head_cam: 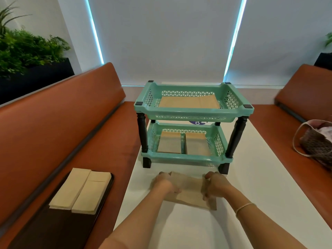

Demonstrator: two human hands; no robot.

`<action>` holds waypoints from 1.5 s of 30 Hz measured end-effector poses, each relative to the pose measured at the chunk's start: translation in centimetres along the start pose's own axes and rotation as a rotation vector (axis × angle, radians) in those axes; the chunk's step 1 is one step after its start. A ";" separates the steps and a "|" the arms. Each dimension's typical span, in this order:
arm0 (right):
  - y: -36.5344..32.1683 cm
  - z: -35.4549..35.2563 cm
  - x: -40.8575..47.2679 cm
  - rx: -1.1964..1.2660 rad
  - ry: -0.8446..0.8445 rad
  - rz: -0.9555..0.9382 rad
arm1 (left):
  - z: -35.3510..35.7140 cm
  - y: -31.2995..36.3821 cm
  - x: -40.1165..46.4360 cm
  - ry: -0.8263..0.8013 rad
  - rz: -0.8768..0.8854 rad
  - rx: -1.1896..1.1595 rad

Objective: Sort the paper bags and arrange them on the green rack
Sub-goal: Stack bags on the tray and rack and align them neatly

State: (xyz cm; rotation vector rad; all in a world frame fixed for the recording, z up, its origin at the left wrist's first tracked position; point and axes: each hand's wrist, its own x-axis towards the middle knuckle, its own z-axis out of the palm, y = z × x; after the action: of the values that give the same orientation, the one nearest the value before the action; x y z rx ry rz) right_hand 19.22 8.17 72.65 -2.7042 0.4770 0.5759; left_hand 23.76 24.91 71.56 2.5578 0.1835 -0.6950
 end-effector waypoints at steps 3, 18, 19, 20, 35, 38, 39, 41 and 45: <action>0.0 0.2 0.2 -0.057 0.001 -0.001 | 0.4 -0.2 0.2 -0.013 0.024 0.036; 0.8 0.8 -0.3 0.178 -0.034 0.000 | 1.2 0.2 0.2 0.028 0.037 -0.029; 0.9 1.0 -0.3 0.174 -0.047 0.002 | 1.2 0.1 0.1 0.017 0.037 -0.046; 0.9 1.1 -0.4 0.168 -0.054 0.000 | 1.1 0.0 0.1 0.011 0.033 -0.062; 2.1 1.0 -1.8 0.730 0.286 -0.230 | -1.5 -2.1 -0.7 -0.166 0.252 -0.746; 2.4 1.2 -1.9 1.067 0.272 -0.179 | -1.0 -2.4 -0.3 -0.117 0.323 -0.784; 2.5 1.6 -2.1 1.158 0.245 -0.156 | -0.4 -2.7 -0.2 -0.106 0.332 -0.783; 2.5 2.6 -2.3 1.257 0.183 -0.108 | 1.1 -3.0 -0.3 -0.092 0.320 -0.792; 2.3 3.6 -1.8 1.280 0.189 -0.046 | 2.3 -2.6 -0.5 -0.062 0.330 -0.845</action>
State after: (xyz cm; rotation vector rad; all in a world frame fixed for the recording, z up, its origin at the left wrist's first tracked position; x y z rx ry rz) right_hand 15.62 7.95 69.76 -1.5207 0.5564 -0.0580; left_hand 21.64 26.10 69.00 1.6990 0.0180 -0.4341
